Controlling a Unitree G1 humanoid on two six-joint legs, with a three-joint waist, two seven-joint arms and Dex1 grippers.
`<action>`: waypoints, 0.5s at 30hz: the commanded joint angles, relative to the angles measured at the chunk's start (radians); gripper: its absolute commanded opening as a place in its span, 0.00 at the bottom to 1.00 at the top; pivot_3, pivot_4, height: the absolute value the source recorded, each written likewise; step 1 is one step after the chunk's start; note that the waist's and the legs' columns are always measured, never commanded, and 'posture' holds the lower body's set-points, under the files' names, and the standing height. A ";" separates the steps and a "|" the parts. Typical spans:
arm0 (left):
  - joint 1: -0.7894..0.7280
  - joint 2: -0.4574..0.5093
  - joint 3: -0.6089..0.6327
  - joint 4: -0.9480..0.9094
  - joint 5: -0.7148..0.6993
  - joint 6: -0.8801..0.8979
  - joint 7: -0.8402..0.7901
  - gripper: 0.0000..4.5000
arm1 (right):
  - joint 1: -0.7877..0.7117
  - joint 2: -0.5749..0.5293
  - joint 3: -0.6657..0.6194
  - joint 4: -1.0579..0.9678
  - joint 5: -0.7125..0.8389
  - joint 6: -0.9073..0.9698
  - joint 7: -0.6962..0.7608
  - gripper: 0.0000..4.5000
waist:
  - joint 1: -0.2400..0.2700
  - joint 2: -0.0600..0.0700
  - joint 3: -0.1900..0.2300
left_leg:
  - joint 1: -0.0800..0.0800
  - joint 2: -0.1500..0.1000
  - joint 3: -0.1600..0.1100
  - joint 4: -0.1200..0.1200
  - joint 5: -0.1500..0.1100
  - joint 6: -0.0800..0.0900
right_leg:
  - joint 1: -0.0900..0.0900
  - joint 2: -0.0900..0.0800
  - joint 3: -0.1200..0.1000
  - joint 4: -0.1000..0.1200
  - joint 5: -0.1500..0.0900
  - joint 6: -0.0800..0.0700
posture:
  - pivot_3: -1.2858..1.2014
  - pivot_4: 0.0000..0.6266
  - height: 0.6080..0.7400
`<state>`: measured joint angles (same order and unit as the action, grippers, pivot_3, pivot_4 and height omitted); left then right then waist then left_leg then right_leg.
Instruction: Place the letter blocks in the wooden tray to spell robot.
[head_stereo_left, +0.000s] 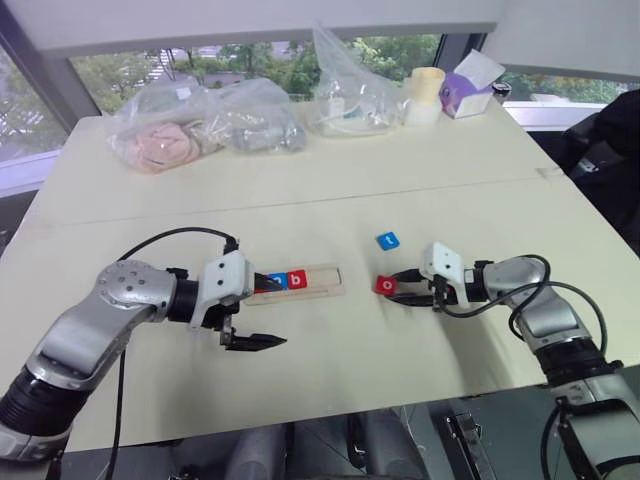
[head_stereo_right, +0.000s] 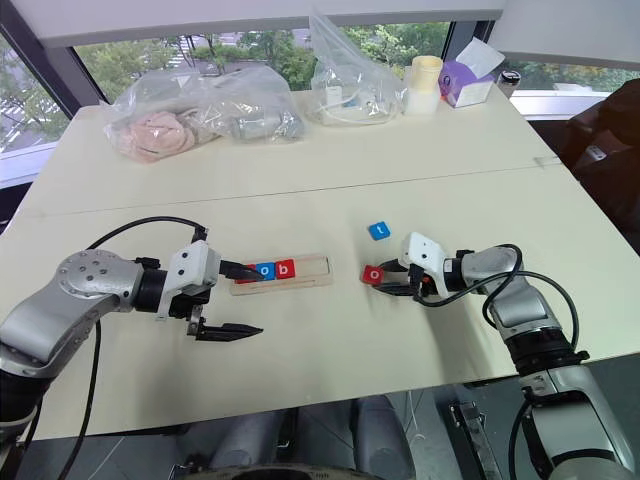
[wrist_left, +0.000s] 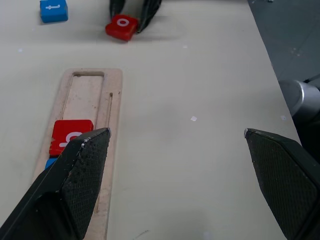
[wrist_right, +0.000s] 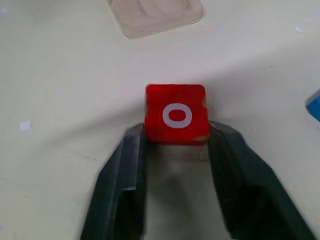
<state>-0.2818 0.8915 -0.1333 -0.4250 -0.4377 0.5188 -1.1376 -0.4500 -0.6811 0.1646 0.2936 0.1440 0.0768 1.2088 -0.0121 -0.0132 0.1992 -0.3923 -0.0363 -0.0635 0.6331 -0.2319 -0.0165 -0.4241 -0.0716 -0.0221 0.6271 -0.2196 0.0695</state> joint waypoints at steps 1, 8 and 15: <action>-0.002 0.012 0.031 0.011 0.010 -0.019 0.000 1.00 | -0.013 0.005 -0.005 -0.039 0.004 0.038 -0.010 0.24 | -0.001 0.000 0.000 | 0.000 0.000 0.000 0.000 0.000 0.000 | 0.000 0.000 0.000 0.000 0.000 0.000 | 0.52 0.24 1.00; 0.004 0.028 0.061 0.120 0.042 -0.051 0.006 1.00 | -0.195 0.110 0.073 -0.145 0.024 0.178 0.029 0.24 | -0.008 0.000 0.000 | 0.001 0.002 0.001 -0.001 0.000 0.000 | -0.003 0.004 0.007 0.003 0.000 0.000 | 0.52 0.24 1.00; 0.029 0.051 0.124 0.137 0.039 -0.042 0.026 1.00 | -0.354 0.208 0.180 0.008 -0.021 0.129 0.116 0.24 | 0.001 0.000 0.000 | 0.001 0.004 0.001 -0.001 0.000 0.000 | -0.003 0.006 0.007 0.001 0.002 -0.003 | 0.52 0.24 1.00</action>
<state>-0.2519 0.9327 -0.0428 -0.2738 -0.4007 0.4862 -1.1173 -0.7761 -0.4804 0.3406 0.2715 0.1322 0.2325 1.3112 -0.0112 -0.0134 0.1992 -0.3916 -0.0324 -0.0622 0.6319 -0.2322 -0.0168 -0.4275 -0.0659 -0.0147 0.6283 -0.2179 0.0669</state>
